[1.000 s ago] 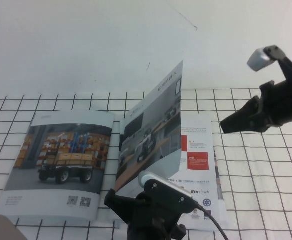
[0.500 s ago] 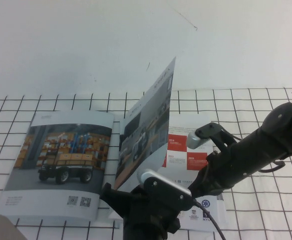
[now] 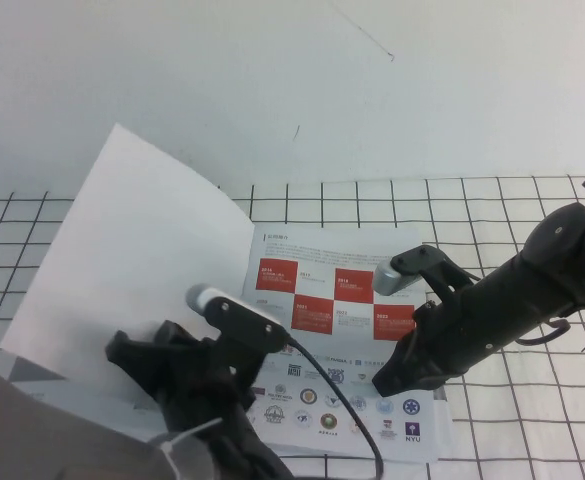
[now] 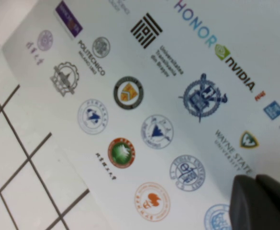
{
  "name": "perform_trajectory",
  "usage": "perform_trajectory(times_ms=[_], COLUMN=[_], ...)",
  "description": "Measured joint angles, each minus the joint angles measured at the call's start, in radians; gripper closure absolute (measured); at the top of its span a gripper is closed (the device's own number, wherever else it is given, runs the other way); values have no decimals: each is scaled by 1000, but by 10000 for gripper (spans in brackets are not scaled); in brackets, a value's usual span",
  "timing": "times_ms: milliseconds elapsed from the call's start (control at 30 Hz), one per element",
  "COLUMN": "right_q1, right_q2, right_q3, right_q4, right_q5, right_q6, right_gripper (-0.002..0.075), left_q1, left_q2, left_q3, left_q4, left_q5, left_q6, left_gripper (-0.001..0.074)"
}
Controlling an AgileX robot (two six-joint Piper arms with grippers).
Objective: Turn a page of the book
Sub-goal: Open the closed book
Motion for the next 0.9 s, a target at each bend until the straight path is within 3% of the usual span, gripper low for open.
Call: perform_trajectory(times_ms=[233,500,900], right_q1=[0,0,0], right_q2=[1,2,-2], right_q3=[0,0,0], right_q4=[2,2,34], right_q5=[2,2,0], right_q6=[2,3,-7], right_gripper=[725,725,725], left_q1=[196,357,358], left_q2=[0,-7,-109], left_q3=[-2,-3,-2], left_q4=[-42,-150,-200], left_q5=[-52,-400,-418], left_q6=[122,221,292], left_gripper=[737,738,737])
